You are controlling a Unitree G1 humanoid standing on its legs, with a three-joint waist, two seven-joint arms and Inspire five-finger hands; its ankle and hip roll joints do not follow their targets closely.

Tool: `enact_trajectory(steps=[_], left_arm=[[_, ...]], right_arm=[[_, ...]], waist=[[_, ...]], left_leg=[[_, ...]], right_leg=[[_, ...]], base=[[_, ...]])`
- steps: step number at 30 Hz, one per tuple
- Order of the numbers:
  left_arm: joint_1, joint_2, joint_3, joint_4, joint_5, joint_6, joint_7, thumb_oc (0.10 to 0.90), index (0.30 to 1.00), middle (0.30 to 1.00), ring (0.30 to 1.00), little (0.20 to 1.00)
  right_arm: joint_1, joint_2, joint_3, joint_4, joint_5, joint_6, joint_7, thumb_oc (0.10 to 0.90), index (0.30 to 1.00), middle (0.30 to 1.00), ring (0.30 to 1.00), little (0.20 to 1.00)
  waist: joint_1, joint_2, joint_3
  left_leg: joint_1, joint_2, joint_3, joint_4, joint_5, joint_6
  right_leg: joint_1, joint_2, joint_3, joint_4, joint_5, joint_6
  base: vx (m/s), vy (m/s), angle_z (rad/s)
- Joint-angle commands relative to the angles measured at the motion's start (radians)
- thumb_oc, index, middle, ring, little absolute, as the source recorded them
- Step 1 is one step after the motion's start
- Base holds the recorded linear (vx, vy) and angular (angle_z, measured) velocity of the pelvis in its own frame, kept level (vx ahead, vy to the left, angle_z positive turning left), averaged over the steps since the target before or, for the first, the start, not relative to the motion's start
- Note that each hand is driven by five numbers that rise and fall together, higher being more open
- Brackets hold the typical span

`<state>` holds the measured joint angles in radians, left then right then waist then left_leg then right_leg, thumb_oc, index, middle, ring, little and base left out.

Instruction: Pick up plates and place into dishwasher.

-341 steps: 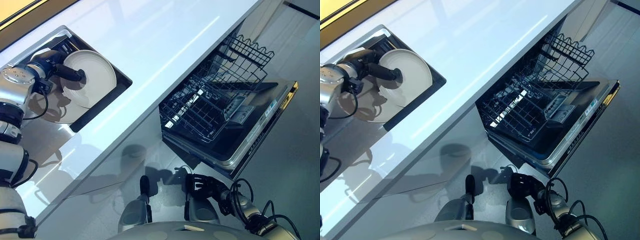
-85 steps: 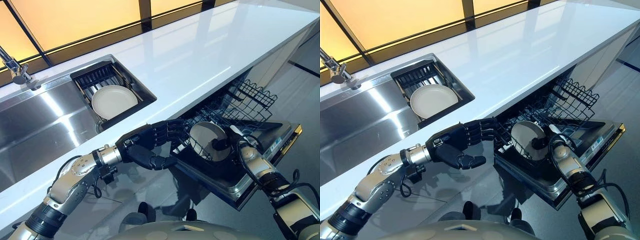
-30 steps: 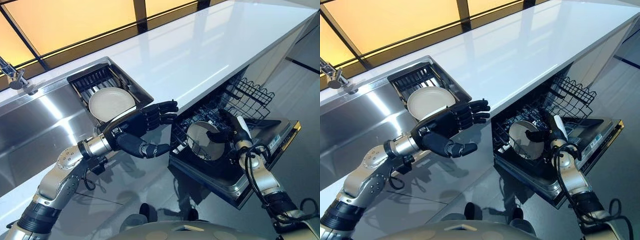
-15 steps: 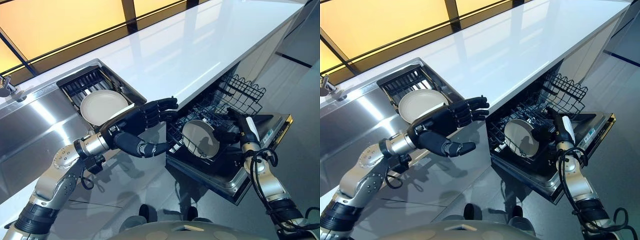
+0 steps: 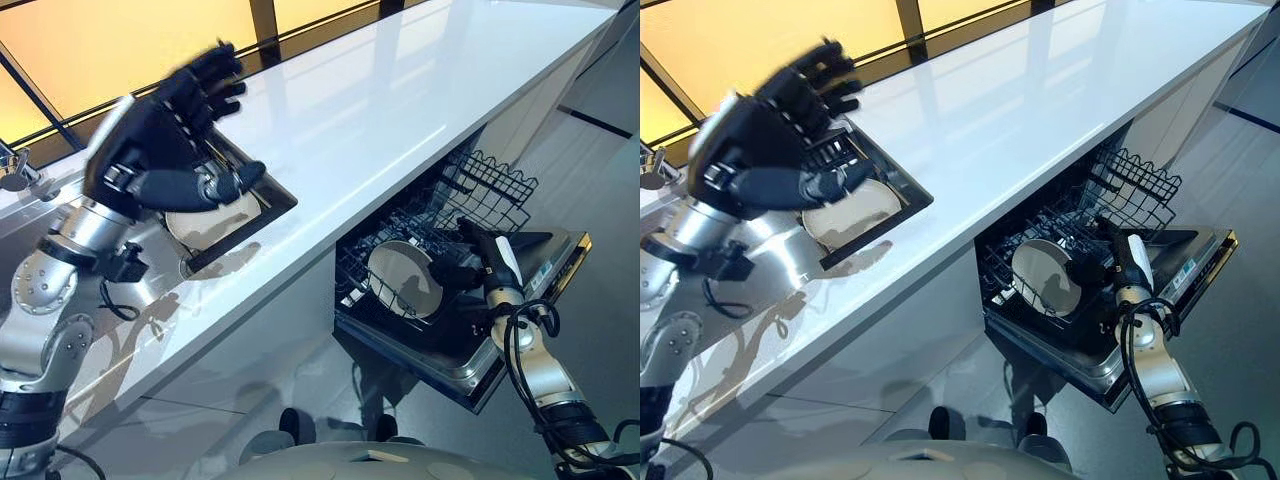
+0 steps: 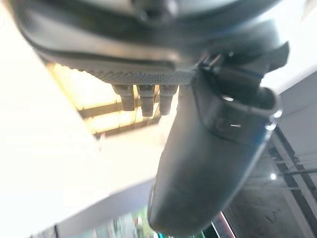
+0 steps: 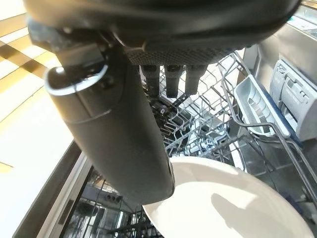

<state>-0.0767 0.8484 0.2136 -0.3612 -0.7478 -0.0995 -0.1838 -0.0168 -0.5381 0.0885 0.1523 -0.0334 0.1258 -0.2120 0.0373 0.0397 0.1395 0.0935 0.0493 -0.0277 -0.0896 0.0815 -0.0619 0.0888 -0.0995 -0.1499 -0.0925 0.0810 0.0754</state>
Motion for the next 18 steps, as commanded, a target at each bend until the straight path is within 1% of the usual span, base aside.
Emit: enact_trajectory(steps=[1,2,4,5,6,7,10,11,12,13,14,16,17,18], left_arm=[[-0.133,0.092,0.095,0.119,0.077,-0.096,0.148,0.800,0.900,0.900,0.900,0.900],[-0.145,0.112,0.092,0.146,0.093,-0.089,0.165,0.800,0.900,0.900,0.900,0.900],[-0.178,0.156,0.072,0.206,0.113,-0.040,0.177,0.800,0.900,0.900,0.900,0.900],[-0.201,0.193,0.055,0.256,0.135,-0.021,0.200,0.800,0.900,0.900,0.900,0.900],[-0.208,0.201,0.050,0.268,0.140,-0.016,0.204,0.800,0.900,0.900,0.900,0.900],[-0.236,0.234,0.039,0.336,0.131,-0.008,0.209,0.800,0.900,0.900,0.900,0.900],[-0.278,0.260,0.011,0.441,0.142,0.001,0.213,0.800,0.900,0.900,0.900,0.900],[-0.292,0.260,0.000,0.474,0.175,0.003,0.222,0.800,0.900,0.900,0.900,0.900],[-0.306,0.267,-0.012,0.515,0.188,-0.003,0.223,0.800,0.900,0.900,0.900,0.900],[-0.320,0.274,-0.023,0.551,0.196,0.006,0.216,0.800,0.900,0.900,0.900,0.900],[-0.330,0.283,-0.035,0.607,0.231,0.005,0.206,0.800,0.900,0.900,0.900,0.900],[-0.344,0.297,-0.052,0.666,0.232,0.013,0.187,0.800,0.900,0.900,0.900,0.900],[-0.348,0.299,-0.056,0.678,0.235,0.019,0.179,0.800,0.900,0.900,0.900,0.900],[-0.366,0.312,-0.074,0.710,0.236,0.038,0.155,0.800,0.900,0.900,0.900,0.900]], right_arm=[[-0.080,-0.063,0.011,-0.073,-0.025,-0.107,-0.015,0.800,0.900,0.900,0.900,0.900],[-0.088,-0.069,0.018,-0.066,-0.020,-0.109,-0.014,0.800,0.900,0.900,0.900,0.900],[-0.107,-0.085,0.038,-0.056,-0.006,-0.115,-0.020,0.800,0.900,0.900,0.900,0.900],[-0.118,-0.098,0.049,-0.057,0.003,-0.127,-0.030,0.800,0.900,0.900,0.900,0.900],[-0.121,-0.101,0.050,-0.058,0.003,-0.132,-0.032,0.800,0.900,0.900,0.900,0.900],[-0.129,-0.127,0.050,-0.074,0.010,-0.160,-0.040,0.800,0.900,0.900,0.900,0.900],[-0.136,-0.160,0.045,-0.135,0.015,-0.196,-0.061,0.800,0.900,0.900,0.900,0.900],[-0.136,-0.168,0.041,-0.160,0.011,-0.206,-0.065,0.800,0.900,0.900,0.900,0.900],[-0.134,-0.180,0.035,-0.188,0.007,-0.205,-0.059,0.800,0.900,0.900,0.900,0.900],[-0.130,-0.193,0.027,-0.212,0.002,-0.204,-0.049,0.800,0.900,0.900,0.900,0.900],[-0.121,-0.215,0.016,-0.243,-0.006,-0.204,-0.034,0.800,0.900,0.900,0.900,0.900],[-0.111,-0.245,-0.001,-0.277,-0.018,-0.204,-0.013,0.800,0.900,0.900,0.900,0.900],[-0.107,-0.252,-0.008,-0.284,-0.020,-0.206,-0.008,0.800,0.900,0.900,0.900,0.900],[-0.100,-0.277,-0.027,-0.308,-0.026,-0.216,0.005,0.800,0.900,0.900,0.900,0.900]], waist=[[-0.020,-0.013,-0.078],[-0.021,-0.012,-0.077],[-0.023,-0.008,-0.076],[-0.026,-0.004,-0.075],[-0.026,-0.004,-0.075],[-0.032,0.000,-0.074],[-0.046,0.006,-0.070],[-0.052,0.008,-0.068],[-0.059,0.010,-0.067],[-0.065,0.012,-0.066],[-0.074,0.015,-0.064],[-0.088,0.018,-0.062],[-0.090,0.018,-0.061],[-0.101,0.021,-0.059]], left_leg=[[0.015,-0.079,0.014,0.002,-0.052,0.045],[0.015,-0.080,0.015,0.002,-0.052,0.044],[0.015,-0.079,0.017,0.002,-0.051,0.043],[0.016,-0.079,0.020,0.002,-0.051,0.043],[0.016,-0.079,0.020,0.002,-0.051,0.042],[0.017,-0.079,0.024,0.002,-0.050,0.042],[0.017,-0.080,0.031,0.002,-0.051,0.043],[0.017,-0.080,0.034,0.002,-0.052,0.043],[0.017,-0.081,0.038,0.002,-0.053,0.044],[0.018,-0.081,0.042,0.002,-0.054,0.043],[0.018,-0.081,0.049,0.002,-0.055,0.044],[0.018,-0.083,0.056,0.002,-0.057,0.045],[0.018,-0.082,0.058,0.002,-0.057,0.045],[0.018,-0.083,0.066,0.002,-0.059,0.046]], right_leg=[[0.033,0.037,-0.019,0.005,-0.025,0.009],[0.032,0.039,-0.018,0.005,-0.025,0.009],[0.033,0.040,-0.019,0.005,-0.025,0.009],[0.034,0.041,-0.020,0.005,-0.025,0.009],[0.034,0.041,-0.020,0.005,-0.025,0.010],[0.034,0.043,-0.018,0.005,-0.025,0.010],[0.030,0.046,-0.009,0.007,-0.023,0.010],[0.028,0.048,-0.005,0.007,-0.023,0.010],[0.026,0.048,0.000,0.007,-0.023,0.011],[0.025,0.049,0.004,0.008,-0.023,0.012],[0.022,0.050,0.010,0.009,-0.023,0.014],[0.018,0.050,0.018,0.010,-0.022,0.016],[0.017,0.051,0.020,0.010,-0.022,0.017],[0.014,0.052,0.028,0.010,-0.021,0.018]], base=[[0.00,0.000,0.00],[0.00,0.000,0.00],[0.00,0.000,0.00],[0.00,0.000,0.00],[0.00,0.000,0.00],[0.00,0.000,0.00],[0.00,0.000,0.00],[0.01,0.030,0.00],[0.01,0.036,0.00],[0.02,0.050,-0.02],[0.02,0.060,-0.06],[0.02,0.048,-0.16],[0.02,0.056,-0.17],[0.02,0.066,-0.10]])
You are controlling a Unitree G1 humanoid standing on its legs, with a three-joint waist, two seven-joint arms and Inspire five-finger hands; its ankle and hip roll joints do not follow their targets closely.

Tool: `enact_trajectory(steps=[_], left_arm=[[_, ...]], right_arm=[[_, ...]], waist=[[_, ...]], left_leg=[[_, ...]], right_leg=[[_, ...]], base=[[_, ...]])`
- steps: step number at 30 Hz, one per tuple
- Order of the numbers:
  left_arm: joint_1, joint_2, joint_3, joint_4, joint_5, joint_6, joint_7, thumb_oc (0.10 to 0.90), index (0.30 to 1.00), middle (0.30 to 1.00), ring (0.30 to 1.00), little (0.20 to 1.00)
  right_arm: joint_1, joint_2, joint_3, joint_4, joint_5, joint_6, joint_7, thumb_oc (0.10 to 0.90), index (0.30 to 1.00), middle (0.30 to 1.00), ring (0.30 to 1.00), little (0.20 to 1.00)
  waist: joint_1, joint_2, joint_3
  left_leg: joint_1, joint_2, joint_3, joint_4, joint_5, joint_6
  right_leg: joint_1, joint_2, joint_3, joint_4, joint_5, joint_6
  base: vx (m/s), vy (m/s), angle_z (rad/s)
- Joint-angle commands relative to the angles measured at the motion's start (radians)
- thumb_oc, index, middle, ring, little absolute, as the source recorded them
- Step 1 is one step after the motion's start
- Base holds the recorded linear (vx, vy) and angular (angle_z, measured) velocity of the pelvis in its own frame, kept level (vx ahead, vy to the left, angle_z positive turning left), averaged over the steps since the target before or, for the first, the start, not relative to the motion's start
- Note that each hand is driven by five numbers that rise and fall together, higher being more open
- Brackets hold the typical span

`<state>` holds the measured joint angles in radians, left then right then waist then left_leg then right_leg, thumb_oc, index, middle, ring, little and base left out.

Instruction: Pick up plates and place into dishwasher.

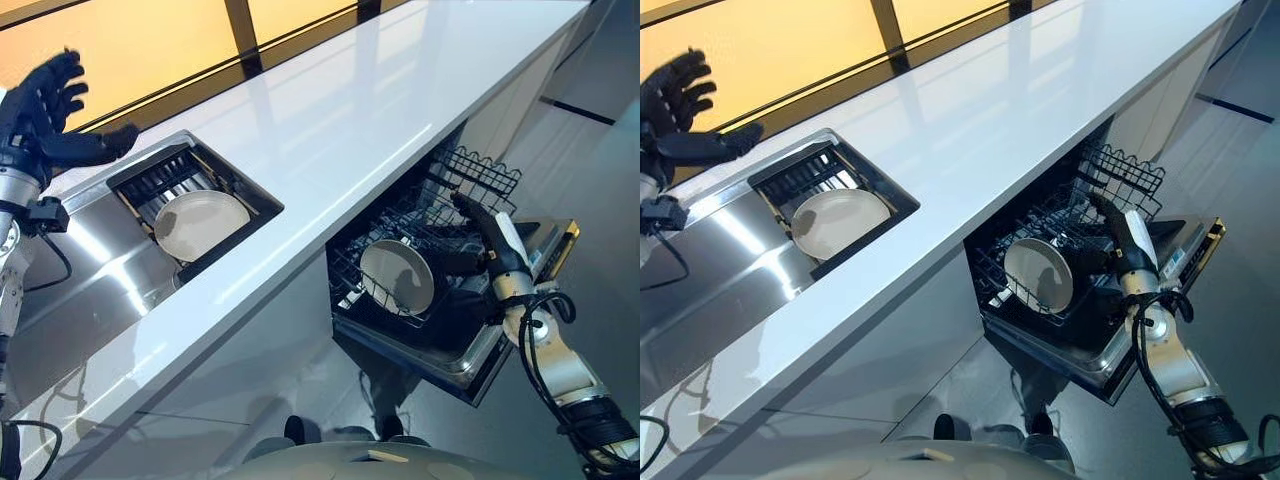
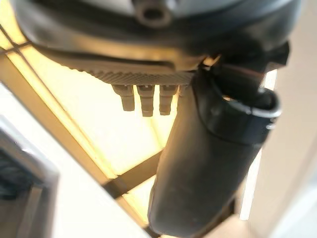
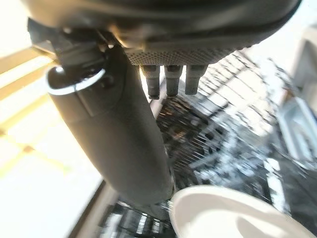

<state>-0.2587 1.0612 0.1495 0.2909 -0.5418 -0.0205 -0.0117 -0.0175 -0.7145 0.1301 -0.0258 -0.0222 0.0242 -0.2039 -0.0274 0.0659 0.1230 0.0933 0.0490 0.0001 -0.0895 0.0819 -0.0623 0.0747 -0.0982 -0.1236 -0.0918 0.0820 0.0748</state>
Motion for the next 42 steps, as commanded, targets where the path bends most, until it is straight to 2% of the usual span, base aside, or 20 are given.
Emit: enact_trajectory(steps=[1,6,11,21,30,42], left_arm=[[-0.184,0.098,-0.018,0.073,0.034,-0.041,-0.027,0.800,0.900,0.900,0.900,0.900],[-0.191,0.103,-0.036,0.095,0.052,-0.017,-0.065,0.800,0.900,0.900,0.900,0.900],[-0.255,0.123,-0.100,0.129,0.057,0.016,-0.094,0.800,0.900,0.900,0.900,0.900],[-0.271,0.144,-0.113,0.214,0.119,0.015,-0.071,0.800,0.900,0.900,0.900,0.900],[-0.233,0.153,-0.106,0.285,0.198,0.024,-0.061,0.800,0.900,0.900,0.900,0.900],[-0.205,0.176,-0.125,0.341,0.277,0.057,-0.107,0.800,0.900,0.900,0.900,0.900]], right_arm=[[-0.093,-0.116,-0.087,-0.148,-0.038,-0.113,0.012,0.800,0.900,0.900,0.900,0.900],[-0.057,-0.158,-0.131,-0.170,-0.051,-0.096,0.053,0.800,0.900,0.900,0.900,0.900],[-0.034,-0.193,-0.140,-0.135,-0.044,-0.082,0.074,0.800,0.900,0.900,0.900,0.900],[-0.012,-0.230,-0.185,-0.149,-0.033,-0.083,0.078,0.800,0.900,0.900,0.900,0.900],[-0.006,-0.253,-0.194,-0.149,-0.021,-0.097,0.083,0.800,0.900,0.900,0.900,0.900],[-0.029,-0.274,-0.176,-0.142,-0.001,-0.089,0.066,0.800,0.900,0.900,0.900,0.900]], waist=[[-0.043,-0.005,-0.041],[-0.066,-0.005,-0.035],[-0.086,-0.009,-0.024],[-0.109,-0.015,0.018],[-0.109,-0.017,0.039],[-0.094,-0.024,0.058]], left_leg=[[0.018,-0.084,0.043,0.002,-0.059,0.046],[0.023,-0.087,0.056,0.002,-0.070,0.048],[0.024,-0.088,0.070,0.002,-0.072,0.053],[0.001,-0.089,0.092,0.002,-0.070,0.057],[-0.012,-0.088,0.094,0.002,-0.064,0.058],[-0.019,-0.089,0.084,0.002,-0.058,0.058]], right_leg=[[0.026,0.051,0.007,0.010,-0.021,0.020],[0.024,0.054,0.026,0.011,-0.027,0.026],[0.018,0.056,0.039,0.011,-0.023,0.029],[-0.018,0.059,0.067,0.012,-0.010,0.032],[-0.033,0.060,0.068,0.014,-0.006,0.032],[-0.035,0.056,0.055,0.014,-0.004,0.034]], base=[[0.03,0.086,-0.06],[0.04,0.065,-0.09],[0.04,0.063,-0.11],[-0.01,0.042,-0.10],[-0.01,0.011,-0.02],[-0.01,0.003,0.00]])
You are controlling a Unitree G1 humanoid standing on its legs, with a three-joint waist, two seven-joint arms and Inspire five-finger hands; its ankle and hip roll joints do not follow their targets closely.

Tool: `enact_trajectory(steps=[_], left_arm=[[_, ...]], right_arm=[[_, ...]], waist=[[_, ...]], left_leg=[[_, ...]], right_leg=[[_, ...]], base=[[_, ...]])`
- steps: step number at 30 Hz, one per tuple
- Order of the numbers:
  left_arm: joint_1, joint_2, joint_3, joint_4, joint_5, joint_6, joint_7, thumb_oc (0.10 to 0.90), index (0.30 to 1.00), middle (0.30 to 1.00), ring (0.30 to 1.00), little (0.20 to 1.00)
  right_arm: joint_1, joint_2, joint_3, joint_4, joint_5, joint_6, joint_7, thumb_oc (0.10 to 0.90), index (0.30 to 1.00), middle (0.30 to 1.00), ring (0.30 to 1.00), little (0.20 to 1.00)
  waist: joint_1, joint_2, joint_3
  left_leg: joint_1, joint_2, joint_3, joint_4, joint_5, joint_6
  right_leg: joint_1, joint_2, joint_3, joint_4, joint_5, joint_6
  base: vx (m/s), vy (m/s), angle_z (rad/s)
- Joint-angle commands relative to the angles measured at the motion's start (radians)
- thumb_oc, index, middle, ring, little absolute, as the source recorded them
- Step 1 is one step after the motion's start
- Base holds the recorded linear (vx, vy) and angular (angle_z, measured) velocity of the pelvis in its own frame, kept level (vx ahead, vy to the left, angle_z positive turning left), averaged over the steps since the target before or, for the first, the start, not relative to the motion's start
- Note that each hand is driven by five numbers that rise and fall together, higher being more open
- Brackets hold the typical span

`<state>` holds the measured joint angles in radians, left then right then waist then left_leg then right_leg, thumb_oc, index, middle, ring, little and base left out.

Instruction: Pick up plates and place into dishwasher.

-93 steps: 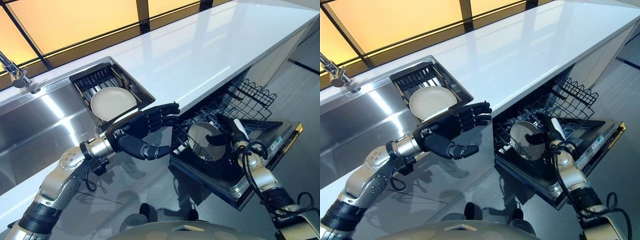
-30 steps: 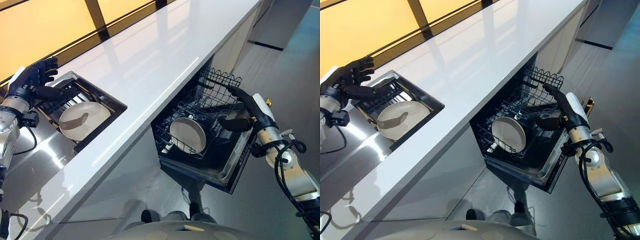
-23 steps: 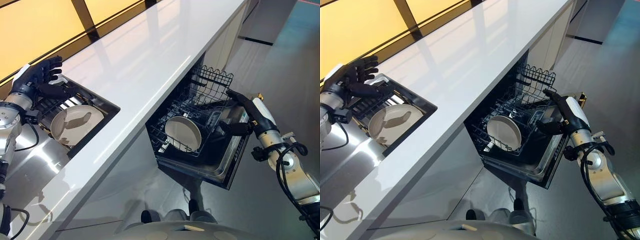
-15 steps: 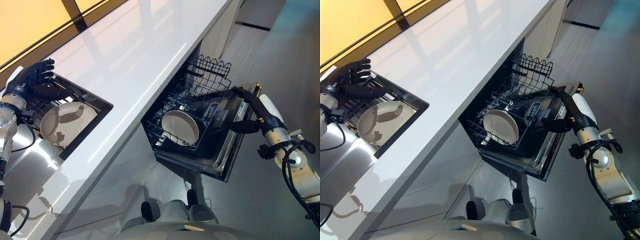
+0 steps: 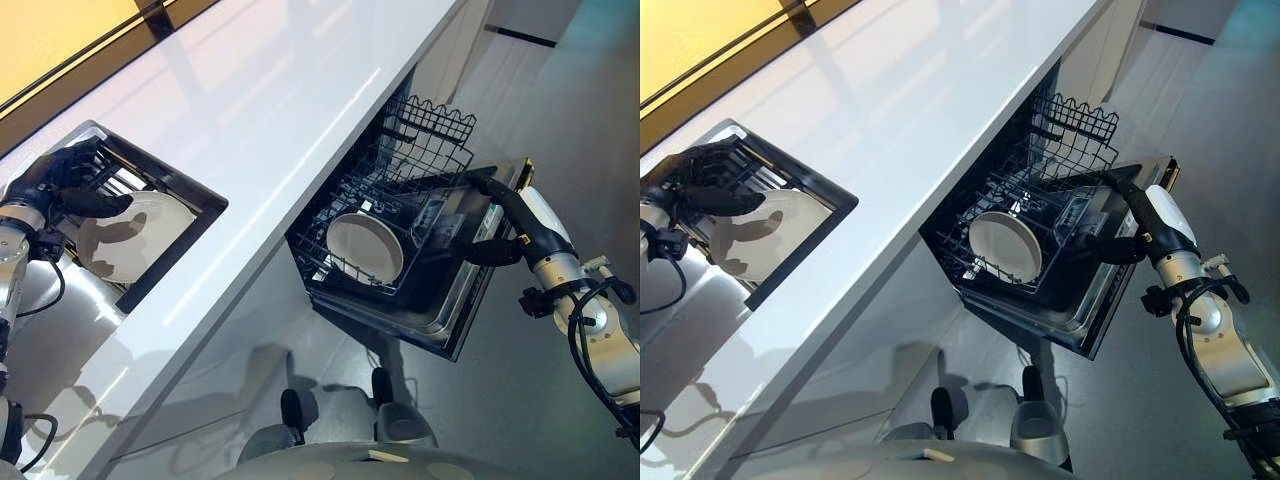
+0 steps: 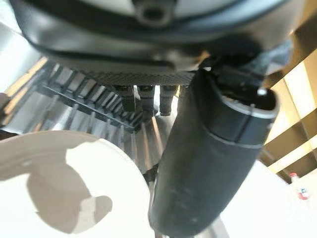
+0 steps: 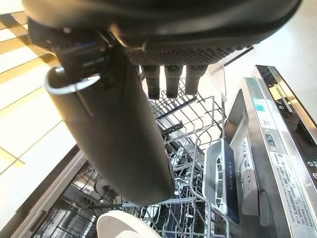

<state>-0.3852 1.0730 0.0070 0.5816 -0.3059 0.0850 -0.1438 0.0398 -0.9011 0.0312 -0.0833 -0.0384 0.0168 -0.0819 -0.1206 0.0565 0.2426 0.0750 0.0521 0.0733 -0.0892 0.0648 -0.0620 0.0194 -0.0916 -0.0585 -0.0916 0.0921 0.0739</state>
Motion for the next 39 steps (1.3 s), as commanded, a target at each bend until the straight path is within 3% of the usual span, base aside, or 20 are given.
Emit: enact_trajectory(steps=[1,25,39], left_arm=[[-0.075,0.167,0.020,0.055,0.043,-0.045,0.020,0.800,0.900,0.900,0.900,0.900],[-0.043,0.188,-0.040,0.106,0.256,0.015,-0.131,0.800,0.900,0.900,0.900,0.900],[-0.063,0.182,-0.072,0.122,0.150,0.069,-0.215,0.800,0.900,0.900,0.900,0.900]], right_arm=[[-0.083,-0.086,-0.078,-0.084,0.015,-0.083,-0.058,0.800,0.900,0.900,0.900,0.900],[-0.081,-0.123,-0.088,-0.091,0.041,-0.080,-0.078,0.800,0.900,0.900,0.900,0.900],[-0.086,-0.132,-0.082,-0.083,0.052,-0.087,-0.102,0.800,0.900,0.900,0.900,0.900]], waist=[[0.001,-0.016,-0.061],[-0.005,-0.022,-0.031],[-0.009,-0.021,-0.021]], left_leg=[[-0.002,-0.092,0.010,0.002,-0.041,0.057],[-0.011,-0.093,0.015,0.002,-0.036,0.059],[-0.013,-0.092,0.024,0.003,-0.035,0.057]], right_leg=[[0.020,0.048,-0.012,0.014,-0.014,0.036],[0.004,0.045,-0.010,0.020,-0.003,0.043],[0.003,0.047,-0.010,0.020,-0.002,0.045]], base=[[0.00,0.000,0.00],[0.00,0.000,0.00],[0.00,0.000,0.00]])
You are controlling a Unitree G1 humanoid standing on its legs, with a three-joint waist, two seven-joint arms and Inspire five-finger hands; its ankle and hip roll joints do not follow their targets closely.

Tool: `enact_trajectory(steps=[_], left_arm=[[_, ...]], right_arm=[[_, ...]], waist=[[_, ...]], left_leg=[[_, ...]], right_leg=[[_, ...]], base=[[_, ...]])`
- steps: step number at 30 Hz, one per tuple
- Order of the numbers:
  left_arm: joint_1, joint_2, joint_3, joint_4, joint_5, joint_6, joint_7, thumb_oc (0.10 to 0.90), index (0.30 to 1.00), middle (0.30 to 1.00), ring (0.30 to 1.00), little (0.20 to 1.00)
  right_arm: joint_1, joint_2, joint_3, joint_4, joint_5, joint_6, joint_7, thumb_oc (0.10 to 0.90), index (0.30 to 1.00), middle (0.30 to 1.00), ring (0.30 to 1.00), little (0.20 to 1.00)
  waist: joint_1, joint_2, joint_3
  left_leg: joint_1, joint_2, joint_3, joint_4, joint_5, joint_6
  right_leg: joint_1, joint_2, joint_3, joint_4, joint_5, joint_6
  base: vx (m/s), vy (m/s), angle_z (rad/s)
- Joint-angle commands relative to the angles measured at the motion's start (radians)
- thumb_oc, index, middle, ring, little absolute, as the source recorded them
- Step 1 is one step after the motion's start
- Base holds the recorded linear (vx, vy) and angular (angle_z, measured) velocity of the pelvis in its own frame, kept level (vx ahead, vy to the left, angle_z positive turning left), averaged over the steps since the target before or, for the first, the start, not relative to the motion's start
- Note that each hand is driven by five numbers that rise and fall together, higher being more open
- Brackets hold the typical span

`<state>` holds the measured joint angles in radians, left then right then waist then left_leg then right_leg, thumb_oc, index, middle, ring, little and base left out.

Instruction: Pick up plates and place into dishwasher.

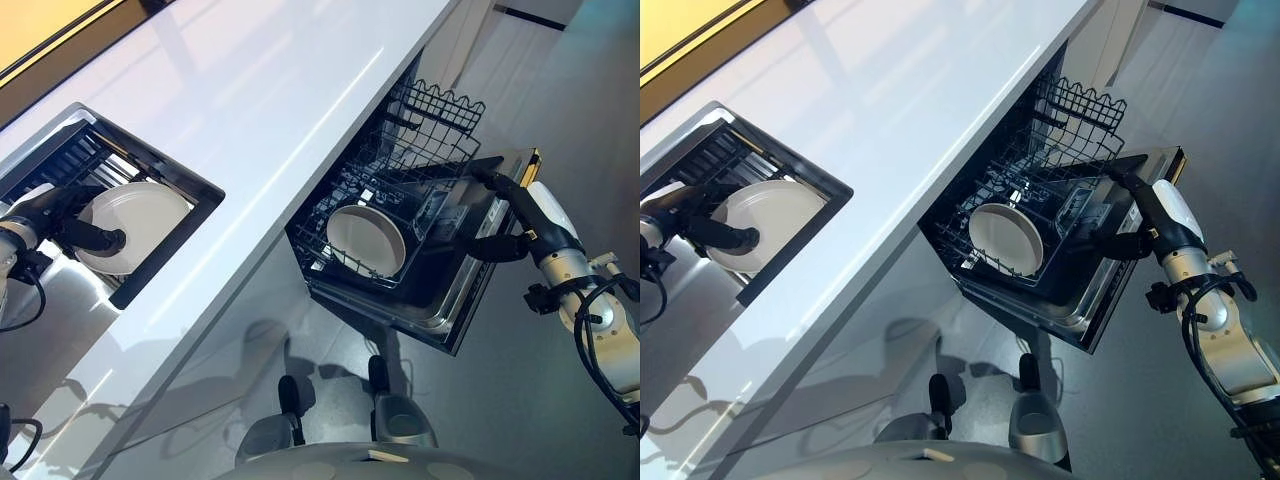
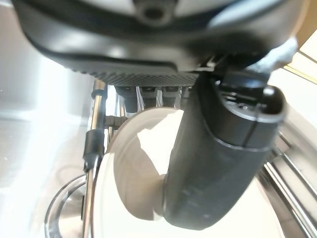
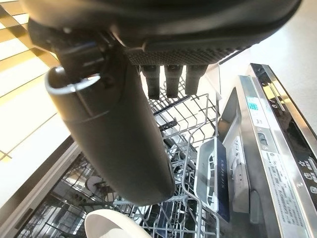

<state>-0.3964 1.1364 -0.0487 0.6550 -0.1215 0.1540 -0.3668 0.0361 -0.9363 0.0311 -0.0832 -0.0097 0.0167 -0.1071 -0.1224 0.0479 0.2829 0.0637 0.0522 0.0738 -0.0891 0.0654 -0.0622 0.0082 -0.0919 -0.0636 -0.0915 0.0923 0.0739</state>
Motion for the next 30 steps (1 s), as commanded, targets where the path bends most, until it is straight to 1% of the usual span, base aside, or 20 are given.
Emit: enact_trajectory(steps=[1,5,8,10,15,17,18,19,20,21,23,26,30], left_arm=[[-0.054,0.117,-0.019,0.046,-0.039,0.004,0.009,0.800,0.900,0.900,0.900,0.900],[-0.053,0.113,-0.018,0.048,-0.036,0.000,0.026,0.800,0.900,0.900,0.900,0.900],[-0.049,0.112,-0.008,0.064,-0.028,-0.013,0.067,0.800,0.900,0.900,0.900,0.900],[-0.048,0.111,0.001,0.072,-0.033,-0.011,0.086,0.800,0.900,0.900,0.900,0.900],[-0.024,0.106,0.028,0.088,-0.009,0.026,0.075,0.800,0.900,0.900,0.900,0.900],[-0.020,0.100,0.031,0.094,-0.014,0.031,0.068,0.800,0.900,0.900,0.900,0.900],[-0.020,0.099,0.030,0.097,-0.016,0.030,0.065,0.655,0.775,0.775,0.775,0.755],[-0.024,0.096,0.024,0.104,-0.016,0.029,0.054,0.655,0.775,0.775,0.775,0.755],[-0.030,0.093,0.014,0.106,-0.016,0.031,0.051,0.147,0.340,0.340,0.340,0.247],[-0.036,0.092,0.008,0.105,-0.018,0.035,0.044,0.100,0.300,0.300,0.300,0.200],[-0.039,0.093,0.005,0.106,-0.018,0.033,0.032,0.100,0.300,0.300,0.300,0.200],[-0.035,0.096,0.010,0.094,-0.053,0.029,0.047,0.100,0.300,0.300,0.300,0.200],[-0.035,0.093,0.028,0.092,-0.091,0.028,0.058,0.100,0.300,0.300,0.300,0.200]], right_arm=[[-0.082,-0.096,-0.081,-0.083,0.022,-0.087,-0.077,0.800,0.900,0.900,0.900,0.900],[-0.083,-0.092,-0.078,-0.082,0.017,-0.086,-0.080,0.800,0.900,0.900,0.900,0.900],[-0.080,-0.094,-0.082,-0.081,0.019,-0.087,-0.077,0.800,0.900,0.900,0.900,0.900],[-0.077,-0.096,-0.084,-0.083,0.019,-0.086,-0.077,0.800,0.900,0.900,0.900,0.900],[-0.058,-0.092,-0.101,-0.094,0.014,-0.096,-0.075,0.800,0.900,0.900,0.900,0.900],[-0.059,-0.093,-0.102,-0.095,0.014,-0.097,-0.078,0.800,0.900,0.900,0.900,0.900],[-0.061,-0.092,-0.100,-0.095,0.012,-0.096,-0.080,0.800,0.900,0.900,0.900,0.900],[-0.068,-0.094,-0.094,-0.091,0.011,-0.096,-0.084,0.800,0.900,0.900,0.900,0.900],[-0.077,-0.096,-0.088,-0.087,0.013,-0.095,-0.087,0.800,0.900,0.900,0.900,0.900],[-0.083,-0.099,-0.084,-0.085,0.014,-0.093,-0.090,0.800,0.900,0.900,0.900,0.900],[-0.085,-0.099,-0.084,-0.083,0.013,-0.092,-0.090,0.800,0.900,0.900,0.900,0.900],[-0.077,-0.098,-0.089,-0.089,0.006,-0.090,-0.094,0.800,0.900,0.900,0.900,0.900],[-0.067,-0.091,-0.098,-0.086,-0.004,-0.104,-0.099,0.800,0.900,0.900,0.900,0.900]], waist=[[-0.007,-0.012,-0.062],[-0.006,-0.011,-0.063],[-0.008,-0.012,-0.063],[-0.009,-0.012,-0.062],[-0.012,-0.013,-0.059],[-0.012,-0.014,-0.058],[-0.013,-0.014,-0.058],[-0.013,-0.014,-0.058],[-0.013,-0.014,-0.057],[-0.012,-0.014,-0.058],[-0.012,-0.014,-0.060],[-0.011,-0.014,-0.061],[-0.011,-0.014,-0.063]], left_leg=[[-0.001,-0.092,0.024,0.003,-0.035,0.057],[-0.001,-0.092,0.026,0.003,-0.035,0.057],[-0.001,-0.092,0.025,0.003,-0.034,0.057],[-0.002,-0.092,0.026,0.003,-0.034,0.057],[-0.004,-0.090,0.028,0.004,-0.032,0.056],[-0.004,-0.090,0.028,0.005,-0.032,0.056],[-0.003,-0.090,0.028,0.004,-0.033,0.056],[-0.003,-0.090,0.028,0.005,-0.033,0.056],[-0.003,-0.090,0.027,0.005,-0.032,0.056],[-0.003,-0.090,0.026,0.005,-0.032,0.056],[-0.002,-0.090,0.028,0.005,-0.033,0.055],[-0.001,-0.090,0.027,0.005,-0.032,0.054],[-0.001,-0.090,0.029,0.005,-0.033,0.055]], right_leg=[[0.014,0.047,-0.005,0.020,-0.002,0.045],[0.016,0.047,-0.007,0.019,-0.002,0.044],[0.016,0.049,-0.005,0.018,-0.003,0.043],[0.016,0.049,-0.004,0.018,-0.003,0.042],[0.013,0.050,-0.003,0.020,-0.002,0.042],[0.013,0.051,-0.002,0.020,-0.003,0.041],[0.013,0.051,-0.002,0.020,-0.003,0.041],[0.014,0.052,-0.003,0.020,-0.003,0.041],[0.014,0.052,-0.002,0.020,-0.003,0.040],[0.015,0.052,-0.003,0.020,-0.004,0.040],[0.016,0.051,-0.004,0.020,-0.004,0.041],[0.016,0.052,-0.003,0.020,-0.003,0.042],[0.016,0.053,-0.004,0.019,-0.003,0.042]], base=[[0.00,0.000,0.00],[0.00,0.000,0.00],[0.00,0.000,0.00],[0.00,0.000,0.00],[0.00,0.000,0.00],[0.00,0.000,0.00],[0.00,0.000,0.00],[0.00,0.000,0.00],[0.00,0.000,0.00],[0.00,0.000,0.00],[0.00,0.000,0.00],[0.00,0.000,0.00],[0.00,0.000,0.00]])
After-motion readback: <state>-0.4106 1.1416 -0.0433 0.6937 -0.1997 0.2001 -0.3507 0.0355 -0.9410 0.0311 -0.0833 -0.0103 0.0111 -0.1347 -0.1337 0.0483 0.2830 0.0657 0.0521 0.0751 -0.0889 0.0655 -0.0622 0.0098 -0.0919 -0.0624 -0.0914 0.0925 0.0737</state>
